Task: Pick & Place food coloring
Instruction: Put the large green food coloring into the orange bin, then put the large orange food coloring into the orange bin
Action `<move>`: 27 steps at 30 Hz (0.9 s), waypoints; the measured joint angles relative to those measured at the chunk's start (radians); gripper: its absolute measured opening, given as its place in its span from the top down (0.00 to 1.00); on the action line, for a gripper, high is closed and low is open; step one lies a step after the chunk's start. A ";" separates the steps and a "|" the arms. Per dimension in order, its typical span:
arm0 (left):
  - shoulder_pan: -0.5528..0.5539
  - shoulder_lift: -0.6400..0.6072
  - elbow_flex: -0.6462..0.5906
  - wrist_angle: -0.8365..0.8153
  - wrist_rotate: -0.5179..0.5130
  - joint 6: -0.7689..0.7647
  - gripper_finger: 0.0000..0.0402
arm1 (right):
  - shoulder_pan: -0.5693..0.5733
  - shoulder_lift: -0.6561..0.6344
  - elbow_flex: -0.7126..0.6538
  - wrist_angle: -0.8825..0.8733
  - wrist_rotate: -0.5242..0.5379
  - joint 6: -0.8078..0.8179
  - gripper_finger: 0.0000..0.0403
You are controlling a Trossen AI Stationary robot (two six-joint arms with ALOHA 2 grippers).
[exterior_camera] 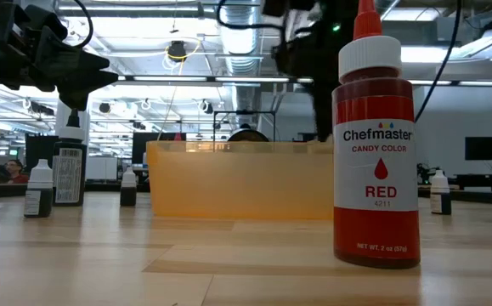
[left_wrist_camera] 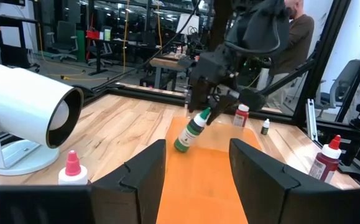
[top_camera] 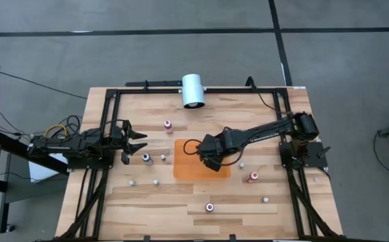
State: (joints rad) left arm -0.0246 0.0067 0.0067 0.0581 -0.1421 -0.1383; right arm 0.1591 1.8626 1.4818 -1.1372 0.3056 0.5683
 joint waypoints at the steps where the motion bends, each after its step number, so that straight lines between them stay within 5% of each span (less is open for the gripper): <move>1: 0.000 0.000 0.000 0.000 0.001 0.000 0.58 | 0.007 -0.011 0.001 -0.005 0.009 0.001 0.52; 12: 0.000 0.000 0.000 -0.001 0.006 -0.001 0.58 | 0.055 -0.155 0.004 -0.055 0.091 0.070 0.56; 27: 0.000 0.000 0.000 -0.001 0.006 -0.028 0.58 | 0.028 -0.158 0.003 -0.108 0.113 0.070 0.62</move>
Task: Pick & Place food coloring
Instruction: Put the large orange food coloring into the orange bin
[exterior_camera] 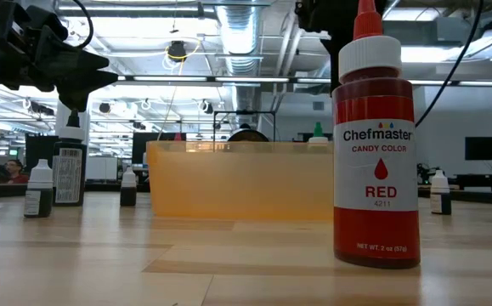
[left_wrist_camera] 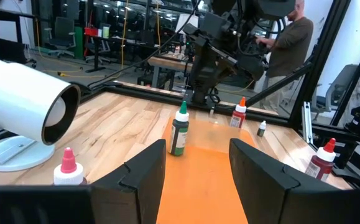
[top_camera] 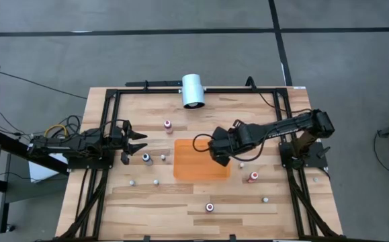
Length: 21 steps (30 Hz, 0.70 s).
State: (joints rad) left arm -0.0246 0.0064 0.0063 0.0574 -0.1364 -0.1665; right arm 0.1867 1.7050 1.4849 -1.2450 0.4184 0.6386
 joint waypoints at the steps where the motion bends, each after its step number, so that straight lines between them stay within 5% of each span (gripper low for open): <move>1: 0.000 0.000 0.000 0.000 0.000 0.000 0.58 | 0.003 0.000 0.000 -0.016 0.001 0.003 0.63; 12: 0.000 0.000 0.000 0.000 0.000 0.002 0.58 | 0.157 -0.062 -0.001 -0.291 0.034 0.269 0.66; 21: 0.000 0.000 0.000 0.000 -0.001 0.006 0.58 | 0.379 -0.151 -0.001 -0.326 0.090 0.594 0.69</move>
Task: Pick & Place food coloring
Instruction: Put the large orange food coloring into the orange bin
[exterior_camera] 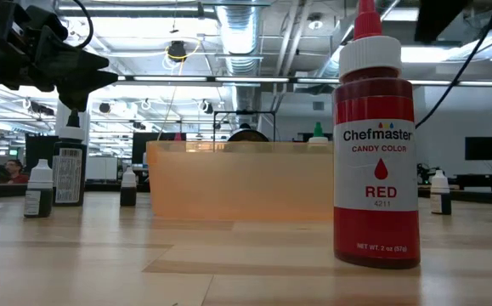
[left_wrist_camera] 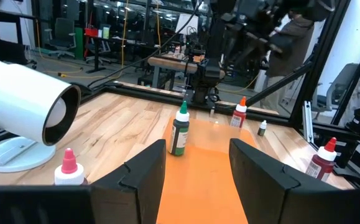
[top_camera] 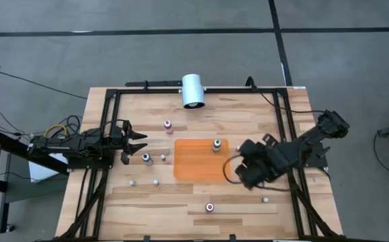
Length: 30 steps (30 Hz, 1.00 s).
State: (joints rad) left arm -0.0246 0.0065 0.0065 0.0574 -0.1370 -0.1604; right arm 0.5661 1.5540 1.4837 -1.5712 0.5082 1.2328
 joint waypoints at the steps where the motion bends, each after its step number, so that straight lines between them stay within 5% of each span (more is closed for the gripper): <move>1: 0.000 0.000 0.000 0.000 0.000 0.000 0.58 | 0.025 -0.005 0.000 0.000 0.014 0.033 0.69; 22: 0.000 0.000 0.000 0.000 0.000 -0.013 0.58 | 0.363 -0.002 0.000 0.000 0.109 0.256 0.68; 30: 0.000 0.000 0.000 0.000 -0.001 -0.013 0.58 | 0.543 -0.028 -0.123 0.000 0.233 0.618 0.68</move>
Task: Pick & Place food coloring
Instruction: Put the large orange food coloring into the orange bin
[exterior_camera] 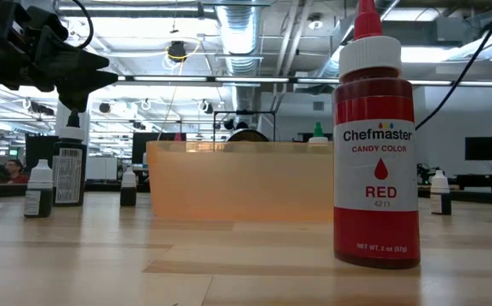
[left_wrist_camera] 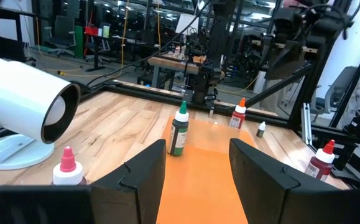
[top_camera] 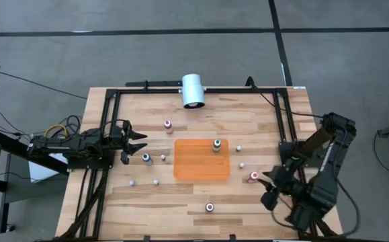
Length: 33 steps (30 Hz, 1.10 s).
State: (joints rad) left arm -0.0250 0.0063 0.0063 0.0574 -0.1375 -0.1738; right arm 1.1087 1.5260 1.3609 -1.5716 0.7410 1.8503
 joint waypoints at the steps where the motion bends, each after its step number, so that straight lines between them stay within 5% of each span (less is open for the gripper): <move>1: 0.000 0.000 0.000 0.000 0.000 0.005 0.58 | 0.019 0.000 -0.022 -0.002 0.000 0.047 0.68; 10: 0.000 0.000 0.000 0.000 0.000 0.008 0.58 | 0.090 0.001 -0.202 0.085 0.024 0.270 0.68; 19: 0.000 0.000 0.000 0.000 0.000 0.011 0.58 | 0.078 0.001 -0.341 0.305 0.021 0.263 0.68; 33: 0.000 0.000 0.000 0.000 -0.001 0.008 0.58 | -0.019 0.001 -0.386 0.328 -0.110 0.184 0.68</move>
State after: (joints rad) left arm -0.0250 0.0063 0.0067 0.0574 -0.1382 -0.1653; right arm 1.0898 1.5269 0.9752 -1.2440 0.6311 2.0346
